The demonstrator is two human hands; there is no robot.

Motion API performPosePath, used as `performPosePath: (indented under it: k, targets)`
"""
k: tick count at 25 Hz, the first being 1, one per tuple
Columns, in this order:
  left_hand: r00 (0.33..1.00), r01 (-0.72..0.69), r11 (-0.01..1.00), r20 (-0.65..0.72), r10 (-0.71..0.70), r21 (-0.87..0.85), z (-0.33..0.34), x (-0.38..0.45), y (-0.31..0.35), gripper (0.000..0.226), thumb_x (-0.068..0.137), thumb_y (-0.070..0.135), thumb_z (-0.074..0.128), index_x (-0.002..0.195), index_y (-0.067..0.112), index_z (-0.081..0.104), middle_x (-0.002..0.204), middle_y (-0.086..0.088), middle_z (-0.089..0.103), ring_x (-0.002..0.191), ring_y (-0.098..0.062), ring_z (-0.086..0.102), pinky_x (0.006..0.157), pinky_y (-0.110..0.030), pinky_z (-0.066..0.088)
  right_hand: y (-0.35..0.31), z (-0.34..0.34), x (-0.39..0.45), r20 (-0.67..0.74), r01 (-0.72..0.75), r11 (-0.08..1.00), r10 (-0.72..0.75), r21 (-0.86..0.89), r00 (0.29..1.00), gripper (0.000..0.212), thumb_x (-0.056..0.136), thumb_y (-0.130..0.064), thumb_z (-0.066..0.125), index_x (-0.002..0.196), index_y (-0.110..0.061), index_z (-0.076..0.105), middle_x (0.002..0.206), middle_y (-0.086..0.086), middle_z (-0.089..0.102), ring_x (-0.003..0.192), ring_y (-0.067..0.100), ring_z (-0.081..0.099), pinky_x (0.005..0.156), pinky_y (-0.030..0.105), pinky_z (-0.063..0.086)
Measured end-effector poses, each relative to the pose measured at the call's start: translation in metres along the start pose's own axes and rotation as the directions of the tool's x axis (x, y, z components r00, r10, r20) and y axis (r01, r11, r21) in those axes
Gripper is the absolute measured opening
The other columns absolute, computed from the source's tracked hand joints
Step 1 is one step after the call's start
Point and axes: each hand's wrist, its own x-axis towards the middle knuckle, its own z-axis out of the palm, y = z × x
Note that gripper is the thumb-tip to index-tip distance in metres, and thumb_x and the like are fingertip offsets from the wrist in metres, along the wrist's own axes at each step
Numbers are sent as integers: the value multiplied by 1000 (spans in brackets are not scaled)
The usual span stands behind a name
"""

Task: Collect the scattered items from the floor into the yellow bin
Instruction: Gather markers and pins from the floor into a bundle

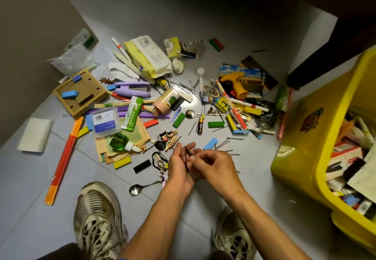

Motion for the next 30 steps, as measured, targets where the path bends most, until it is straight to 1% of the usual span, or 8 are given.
performPosePath:
  k: [2, 6, 11, 19, 21, 25, 27, 30]
  targets:
    - [1000, -7, 1000, -9, 7, 8, 5, 0, -3, 43, 104, 37, 32, 96, 7, 61, 63, -7, 60, 53, -18, 57, 47, -24, 44, 18, -28, 3, -128, 39, 968, -73, -246, 989, 17, 88, -22, 67, 100, -31, 74, 102, -14, 72, 91, 5, 66, 78, 25, 56]
    - [996, -19, 996, -90, 27, 82, 3, -2, -4, 41, 104, 37, 34, 90, 8, 59, 60, -4, 53, 51, -15, 47, 40, -22, 33, 57, -73, 22, 108, 80, 525, 24, -848, 994, 75, 86, -24, 64, 151, -28, 28, 158, -2, 21, 136, 24, 32, 109, 37, 37]
    - [991, 6, 997, -132, 5, 82, 3, -6, -6, 26, 100, 15, 37, 88, 7, 59, 58, -5, 54, 53, -17, 49, 50, -25, 38, 75, -54, 26, 102, 211, 483, -242, -850, 965, 23, 98, -22, 55, 120, -21, 62, 114, -1, 57, 95, 17, 52, 77, 26, 47]
    - [992, 27, 997, -121, -18, 72, -6, -5, -7, 31, 100, 26, 44, 99, 3, 64, 73, -11, 65, 66, -22, 61, 64, -31, 49, 78, -38, 26, -19, 64, 358, -225, -932, 974, 10, 89, -10, 62, 99, -9, 64, 90, 8, 61, 76, 23, 56, 62, 30, 43]
    - [992, 25, 997, -121, -16, 74, -8, -3, -8, 33, 101, 29, 45, 101, 2, 65, 78, -13, 67, 71, -24, 64, 68, -33, 50, 68, -34, 32, -62, 0, 401, -142, -916, 988, 17, 98, -16, 46, 107, -9, 57, 100, 9, 59, 85, 23, 55, 72, 31, 44]
    - [995, 11, 999, -97, -7, 49, -8, 1, -11, 39, 101, 36, 44, 104, 2, 62, 85, -16, 67, 76, -27, 65, 69, -35, 52, 36, -20, 21, -74, -92, 907, 67, -412, 995, 12, 94, -24, 55, 85, -16, 59, 81, -2, 66, 71, 15, 61, 62, 28, 50]
    - [996, 19, 999, -82, -17, 33, -8, 2, -12, 43, 101, 40, 41, 105, 3, 63, 92, -19, 67, 85, -30, 65, 76, -39, 52, 22, -5, 9, -9, -38, 975, 36, -218, 999, 14, 93, -29, 61, 81, -23, 66, 73, -8, 68, 66, 4, 63, 57, 15, 48]
    - [996, 17, 1000, -83, -16, 12, -10, 1, -11, 36, 103, 30, 35, 98, 5, 61, 74, -13, 64, 67, -24, 61, 64, -35, 49, 25, -2, -3, -107, 11, 957, -44, -288, 993, 14, 94, -35, 61, 88, -26, 70, 77, -13, 69, 69, 1, 63, 59, 11, 45]
